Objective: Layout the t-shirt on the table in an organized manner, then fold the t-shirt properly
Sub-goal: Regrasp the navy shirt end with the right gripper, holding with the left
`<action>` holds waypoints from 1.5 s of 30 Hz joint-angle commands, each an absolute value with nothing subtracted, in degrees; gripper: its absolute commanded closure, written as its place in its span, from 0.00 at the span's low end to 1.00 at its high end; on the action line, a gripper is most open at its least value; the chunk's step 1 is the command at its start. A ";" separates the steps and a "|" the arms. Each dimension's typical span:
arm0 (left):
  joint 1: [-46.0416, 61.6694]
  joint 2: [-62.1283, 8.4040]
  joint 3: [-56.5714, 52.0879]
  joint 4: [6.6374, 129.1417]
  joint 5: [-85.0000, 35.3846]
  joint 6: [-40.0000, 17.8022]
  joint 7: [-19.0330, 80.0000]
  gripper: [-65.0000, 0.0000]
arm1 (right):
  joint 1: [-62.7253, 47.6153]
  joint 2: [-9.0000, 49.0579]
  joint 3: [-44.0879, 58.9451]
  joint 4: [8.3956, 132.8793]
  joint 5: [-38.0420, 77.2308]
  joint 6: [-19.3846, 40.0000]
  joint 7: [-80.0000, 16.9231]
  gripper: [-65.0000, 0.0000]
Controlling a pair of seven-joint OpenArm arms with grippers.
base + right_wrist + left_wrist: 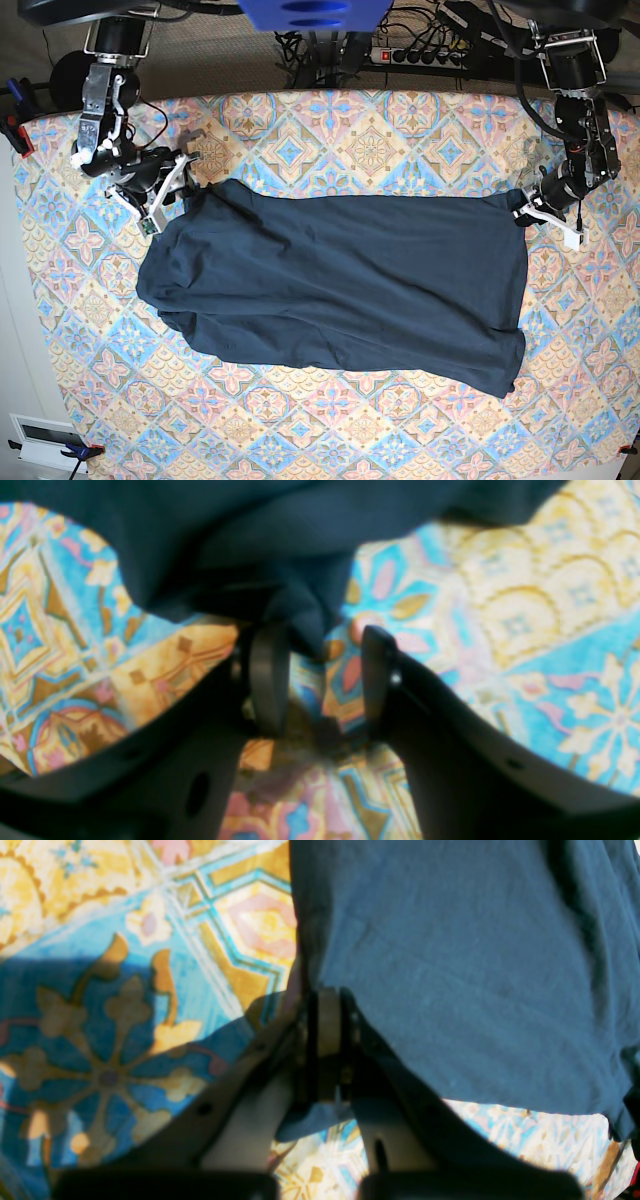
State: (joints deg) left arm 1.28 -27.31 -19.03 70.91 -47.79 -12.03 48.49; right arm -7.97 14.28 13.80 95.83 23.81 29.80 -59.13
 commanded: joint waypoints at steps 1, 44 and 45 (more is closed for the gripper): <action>0.75 -28.62 -19.38 71.52 -47.69 -12.00 48.22 1.00 | -7.25 15.08 14.02 97.01 24.31 29.85 -58.15 0.64; 0.84 -28.62 -19.47 71.52 -47.69 -12.09 48.22 1.00 | -2.07 16.92 7.87 92.70 29.76 29.93 -55.52 1.00; 0.84 -28.62 -19.47 71.52 -47.69 -12.09 48.22 1.00 | -2.07 16.92 9.10 93.49 30.20 29.93 -56.40 0.98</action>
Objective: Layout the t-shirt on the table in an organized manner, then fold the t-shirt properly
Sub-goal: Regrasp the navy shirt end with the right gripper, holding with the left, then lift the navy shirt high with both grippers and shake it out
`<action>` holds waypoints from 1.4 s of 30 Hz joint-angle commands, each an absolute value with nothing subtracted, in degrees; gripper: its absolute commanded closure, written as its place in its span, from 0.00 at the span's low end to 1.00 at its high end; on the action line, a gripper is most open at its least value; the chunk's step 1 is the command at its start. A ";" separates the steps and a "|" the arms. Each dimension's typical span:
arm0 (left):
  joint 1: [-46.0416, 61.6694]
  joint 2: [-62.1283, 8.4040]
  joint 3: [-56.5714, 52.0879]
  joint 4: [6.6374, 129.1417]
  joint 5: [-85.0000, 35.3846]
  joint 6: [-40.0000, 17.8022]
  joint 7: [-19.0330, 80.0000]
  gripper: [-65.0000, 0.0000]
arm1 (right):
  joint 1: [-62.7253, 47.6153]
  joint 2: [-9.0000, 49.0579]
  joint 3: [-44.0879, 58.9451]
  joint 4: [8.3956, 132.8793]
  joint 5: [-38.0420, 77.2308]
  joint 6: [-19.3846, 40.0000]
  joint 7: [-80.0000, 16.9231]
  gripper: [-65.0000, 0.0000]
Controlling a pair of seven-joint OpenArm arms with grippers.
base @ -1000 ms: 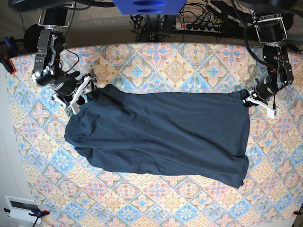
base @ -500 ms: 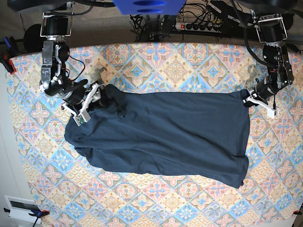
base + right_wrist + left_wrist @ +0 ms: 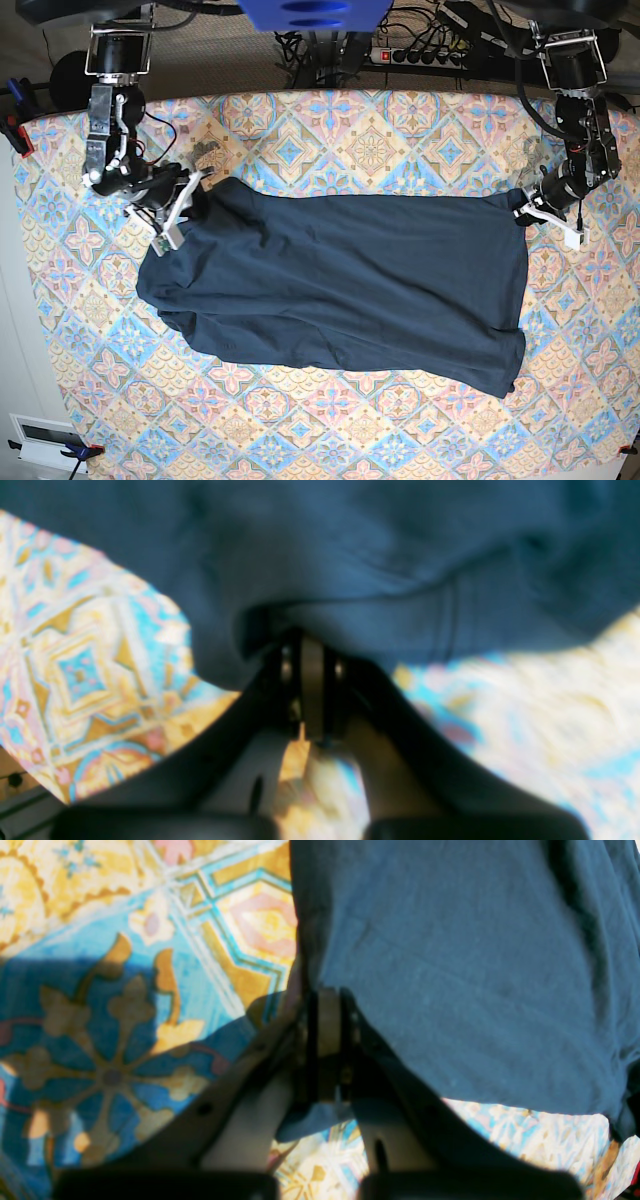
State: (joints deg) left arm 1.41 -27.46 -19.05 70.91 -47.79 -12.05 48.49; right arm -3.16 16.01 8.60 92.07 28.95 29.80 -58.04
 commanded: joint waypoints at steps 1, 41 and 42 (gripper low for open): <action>0.84 -28.70 -19.47 71.52 -47.69 -12.09 48.22 1.00 | -2.77 16.92 10.86 94.55 30.99 29.93 -57.36 0.99; -41.89 -27.56 -21.76 78.20 -58.51 -15.43 58.33 1.00 | 38.20 31.43 15.34 77.05 65.01 35.65 -58.33 1.00; -44.18 -27.56 -20.53 76.35 -57.98 -15.43 58.33 1.00 | 41.27 31.43 14.20 74.77 64.84 35.65 -58.24 1.00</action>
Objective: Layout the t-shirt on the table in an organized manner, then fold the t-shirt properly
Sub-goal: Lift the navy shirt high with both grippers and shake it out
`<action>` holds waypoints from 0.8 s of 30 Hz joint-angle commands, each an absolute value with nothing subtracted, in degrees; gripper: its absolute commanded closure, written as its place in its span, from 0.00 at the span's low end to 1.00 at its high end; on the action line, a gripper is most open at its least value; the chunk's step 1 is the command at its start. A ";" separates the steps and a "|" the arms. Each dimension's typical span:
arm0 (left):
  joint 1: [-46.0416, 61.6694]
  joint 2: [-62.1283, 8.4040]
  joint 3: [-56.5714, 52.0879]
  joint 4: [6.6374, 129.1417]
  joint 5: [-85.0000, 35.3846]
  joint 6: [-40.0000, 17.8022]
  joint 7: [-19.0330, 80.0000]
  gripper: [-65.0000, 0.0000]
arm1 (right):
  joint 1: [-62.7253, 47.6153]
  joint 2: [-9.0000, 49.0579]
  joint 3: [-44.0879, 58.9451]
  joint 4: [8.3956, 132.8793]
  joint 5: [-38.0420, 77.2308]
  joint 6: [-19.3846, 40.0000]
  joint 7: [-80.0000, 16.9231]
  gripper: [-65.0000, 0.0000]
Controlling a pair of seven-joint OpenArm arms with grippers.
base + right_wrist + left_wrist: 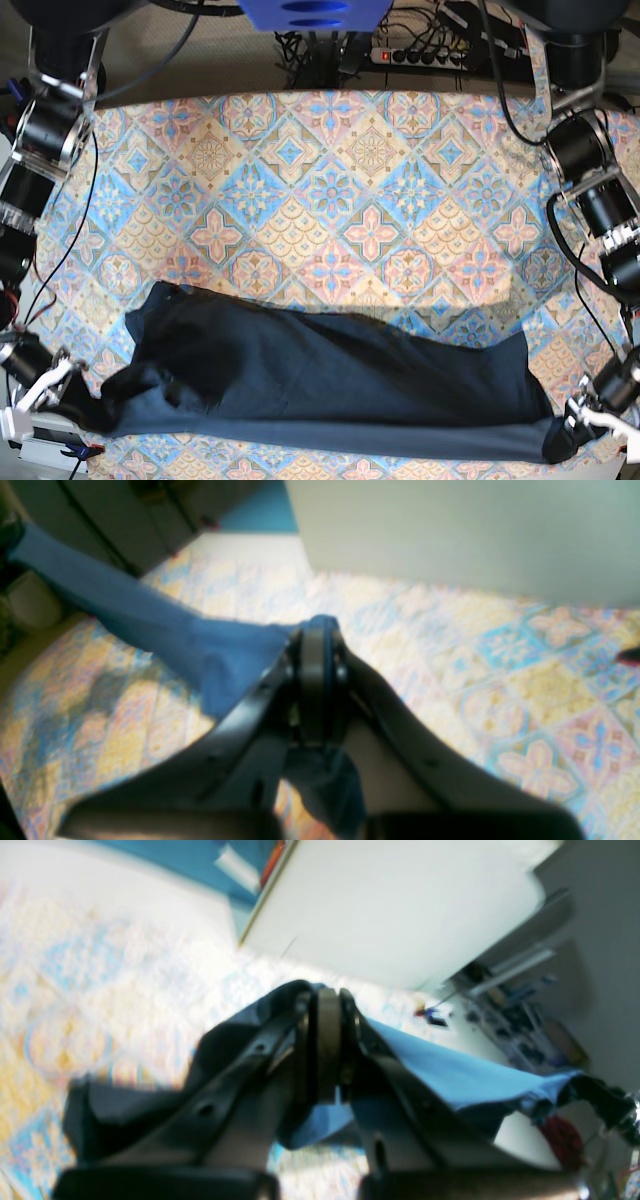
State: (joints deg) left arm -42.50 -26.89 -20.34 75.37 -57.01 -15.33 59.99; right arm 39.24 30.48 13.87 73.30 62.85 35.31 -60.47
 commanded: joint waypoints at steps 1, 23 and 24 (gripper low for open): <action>-46.46 -27.56 -19.47 73.89 -57.54 -15.43 58.24 1.00 | 44.88 31.43 12.97 72.40 64.84 35.65 -58.15 1.00; -71.34 -25.54 -15.16 57.10 -50.51 -15.43 52.18 1.00 | 72.92 30.99 3.30 60.09 57.63 35.74 -50.77 1.00; -71.34 -25.54 -14.55 57.45 -50.59 -15.43 52.97 1.00 | 72.92 30.99 3.30 60.09 57.63 35.74 -50.77 1.00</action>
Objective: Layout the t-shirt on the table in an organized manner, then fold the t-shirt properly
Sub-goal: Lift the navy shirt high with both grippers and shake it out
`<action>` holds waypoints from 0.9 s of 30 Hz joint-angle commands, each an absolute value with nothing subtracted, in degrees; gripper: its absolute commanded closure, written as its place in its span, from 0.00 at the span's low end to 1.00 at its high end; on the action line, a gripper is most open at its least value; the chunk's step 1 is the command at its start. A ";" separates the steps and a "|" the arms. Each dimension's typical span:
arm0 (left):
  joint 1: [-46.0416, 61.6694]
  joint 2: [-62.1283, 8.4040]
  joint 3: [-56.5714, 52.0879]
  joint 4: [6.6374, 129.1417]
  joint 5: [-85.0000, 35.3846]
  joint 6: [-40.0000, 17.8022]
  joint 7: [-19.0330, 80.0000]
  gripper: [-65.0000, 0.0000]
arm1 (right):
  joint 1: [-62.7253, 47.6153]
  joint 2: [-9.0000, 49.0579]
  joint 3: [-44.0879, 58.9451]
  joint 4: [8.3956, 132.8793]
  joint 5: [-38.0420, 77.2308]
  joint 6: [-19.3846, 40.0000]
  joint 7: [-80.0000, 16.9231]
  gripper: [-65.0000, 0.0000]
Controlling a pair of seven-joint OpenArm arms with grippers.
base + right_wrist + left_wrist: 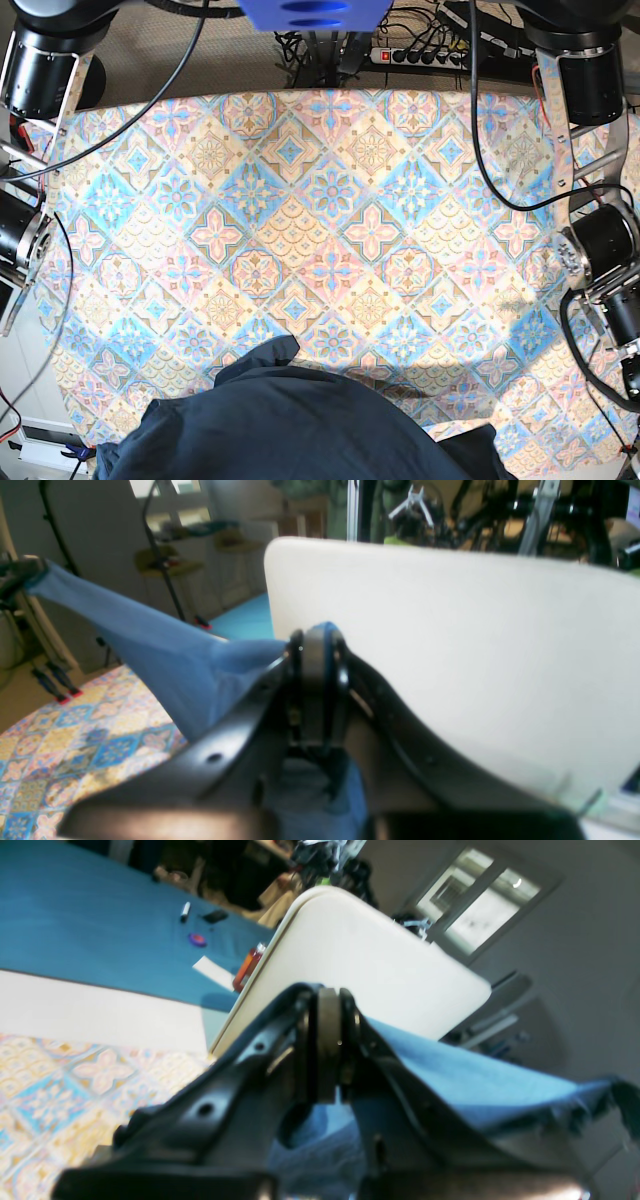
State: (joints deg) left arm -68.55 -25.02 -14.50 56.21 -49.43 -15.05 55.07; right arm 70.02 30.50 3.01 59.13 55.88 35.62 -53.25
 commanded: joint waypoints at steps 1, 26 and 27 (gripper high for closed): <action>-71.43 -25.54 -14.64 57.45 -50.33 -15.25 51.74 1.00 | 72.92 30.99 3.30 60.09 57.63 35.74 -50.77 1.00; -73.71 -25.36 -16.04 54.55 -45.14 -11.47 49.27 1.00 | 73.01 27.12 3.30 58.33 53.76 35.47 -45.93 1.00; -73.71 -25.19 -16.04 53.67 -44.88 -11.21 49.27 1.00 | 73.01 27.03 3.30 57.89 52.70 35.47 -45.05 1.00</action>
State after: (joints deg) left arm -71.53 -24.84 -16.03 52.95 -44.45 -11.11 50.39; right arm 70.65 26.57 2.87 57.19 51.66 35.75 -46.65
